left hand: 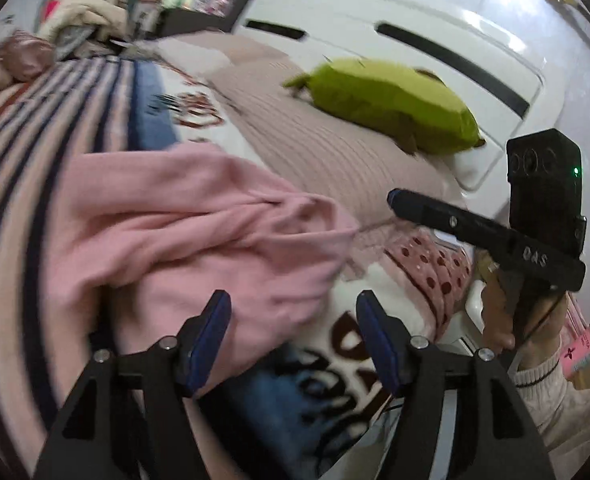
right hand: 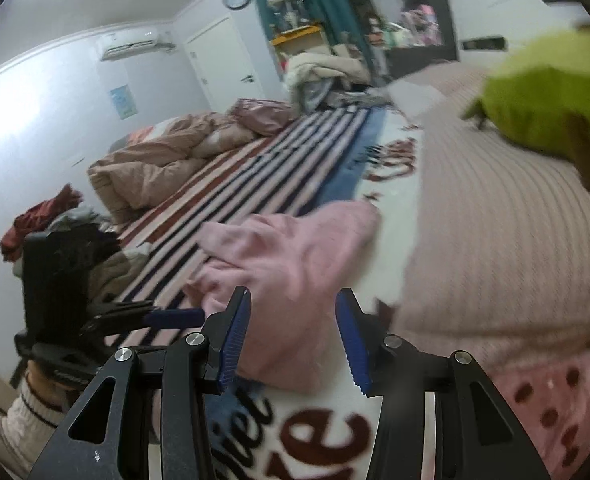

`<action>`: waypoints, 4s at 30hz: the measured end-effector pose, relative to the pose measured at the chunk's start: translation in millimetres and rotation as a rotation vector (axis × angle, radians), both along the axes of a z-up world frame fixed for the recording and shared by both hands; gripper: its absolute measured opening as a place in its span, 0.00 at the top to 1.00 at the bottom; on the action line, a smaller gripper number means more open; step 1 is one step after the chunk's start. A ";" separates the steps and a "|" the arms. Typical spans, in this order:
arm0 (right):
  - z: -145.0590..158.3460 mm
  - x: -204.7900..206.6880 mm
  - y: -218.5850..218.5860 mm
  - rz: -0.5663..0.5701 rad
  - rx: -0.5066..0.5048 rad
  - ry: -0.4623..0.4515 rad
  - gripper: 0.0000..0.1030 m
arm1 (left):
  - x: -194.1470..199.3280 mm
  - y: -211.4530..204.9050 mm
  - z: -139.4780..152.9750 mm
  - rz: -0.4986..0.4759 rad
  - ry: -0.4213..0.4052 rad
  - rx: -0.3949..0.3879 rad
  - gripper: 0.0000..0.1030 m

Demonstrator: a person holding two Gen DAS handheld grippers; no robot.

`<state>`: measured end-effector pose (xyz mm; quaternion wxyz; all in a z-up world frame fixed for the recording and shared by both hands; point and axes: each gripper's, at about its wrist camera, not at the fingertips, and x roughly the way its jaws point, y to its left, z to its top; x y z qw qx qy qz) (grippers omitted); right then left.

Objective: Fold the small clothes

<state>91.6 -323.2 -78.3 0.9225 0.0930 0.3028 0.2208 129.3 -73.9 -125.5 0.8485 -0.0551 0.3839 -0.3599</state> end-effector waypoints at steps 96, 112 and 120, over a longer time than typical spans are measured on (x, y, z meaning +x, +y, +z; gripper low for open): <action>-86.5 137.6 52.0 0.179 0.012 0.404 0.82 | 144.0 37.1 -52.9 0.076 0.265 -0.104 0.91; 48.8 87.7 106.1 0.229 0.014 0.099 0.84 | 75.3 91.3 98.2 0.106 -0.074 -0.044 0.91; 131.6 58.3 171.8 0.317 0.025 -0.084 0.84 | 34.4 146.5 181.7 0.170 -0.227 0.002 0.91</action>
